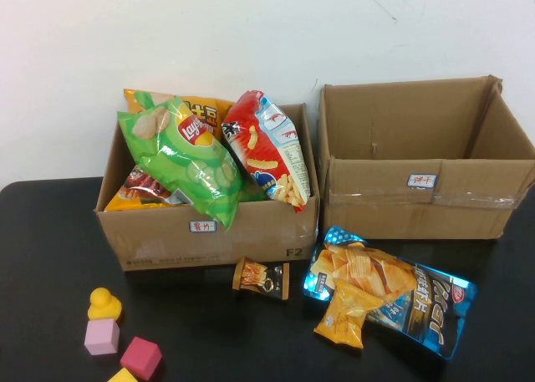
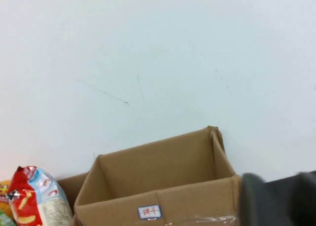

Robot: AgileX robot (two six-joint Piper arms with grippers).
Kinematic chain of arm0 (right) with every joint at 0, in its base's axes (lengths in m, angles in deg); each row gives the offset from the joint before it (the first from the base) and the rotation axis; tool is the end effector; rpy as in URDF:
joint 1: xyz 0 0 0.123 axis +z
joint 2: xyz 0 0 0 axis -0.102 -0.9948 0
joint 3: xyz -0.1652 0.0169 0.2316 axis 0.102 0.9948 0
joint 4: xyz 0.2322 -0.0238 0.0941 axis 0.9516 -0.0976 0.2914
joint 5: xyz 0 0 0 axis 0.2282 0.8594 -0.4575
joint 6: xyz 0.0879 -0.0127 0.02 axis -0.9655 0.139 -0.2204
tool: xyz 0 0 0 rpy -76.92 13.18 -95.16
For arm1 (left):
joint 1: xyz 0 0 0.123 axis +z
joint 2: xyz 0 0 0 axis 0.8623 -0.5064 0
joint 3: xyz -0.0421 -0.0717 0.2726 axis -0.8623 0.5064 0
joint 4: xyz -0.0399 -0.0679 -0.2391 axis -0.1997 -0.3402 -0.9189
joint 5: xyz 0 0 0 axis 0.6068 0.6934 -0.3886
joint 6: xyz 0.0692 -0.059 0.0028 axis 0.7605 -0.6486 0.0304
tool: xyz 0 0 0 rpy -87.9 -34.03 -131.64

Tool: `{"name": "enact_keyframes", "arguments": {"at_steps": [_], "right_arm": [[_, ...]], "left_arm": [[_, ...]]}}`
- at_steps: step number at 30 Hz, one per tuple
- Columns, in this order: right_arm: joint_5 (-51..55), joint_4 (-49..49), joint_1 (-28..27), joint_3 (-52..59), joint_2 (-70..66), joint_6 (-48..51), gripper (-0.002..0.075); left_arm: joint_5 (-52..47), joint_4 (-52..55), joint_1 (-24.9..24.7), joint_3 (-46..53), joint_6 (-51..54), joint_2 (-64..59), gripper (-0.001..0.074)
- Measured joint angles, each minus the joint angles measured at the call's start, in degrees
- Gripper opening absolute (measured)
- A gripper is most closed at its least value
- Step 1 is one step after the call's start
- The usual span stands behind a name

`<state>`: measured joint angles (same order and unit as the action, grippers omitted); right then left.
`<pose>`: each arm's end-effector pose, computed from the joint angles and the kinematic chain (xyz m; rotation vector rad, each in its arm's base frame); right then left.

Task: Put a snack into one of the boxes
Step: Pick up the potato chip

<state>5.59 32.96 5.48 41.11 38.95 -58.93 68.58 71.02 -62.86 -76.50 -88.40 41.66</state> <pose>0.0528 0.0009 0.2909 0.1857 1.4853 0.2125 0.0924 -0.0100 0.2929 -0.1995 1.8138 -0.3115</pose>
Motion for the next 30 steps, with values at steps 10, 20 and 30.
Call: {"name": "enact_keyframes", "arguments": {"at_steps": [10, 20, 30], "right_arm": [[4.74, 0.36, 0.00, -1.00, -1.37, 10.42, 0.0007], [24.67, 1.31, 0.00, -8.45, -20.30, 27.06, 0.0004], [25.28, 12.99, 0.00, -13.72, -43.16, 34.21, 0.0002]], "left_arm": [[1.67, -0.36, 0.00, 0.00, 3.56, -0.05, -0.0001], [-7.53, -0.36, 0.00, 0.00, 6.72, -3.08, -0.0001], [-17.34, -15.65, 0.00, -0.04, 20.56, -22.89, -0.0001]]}}
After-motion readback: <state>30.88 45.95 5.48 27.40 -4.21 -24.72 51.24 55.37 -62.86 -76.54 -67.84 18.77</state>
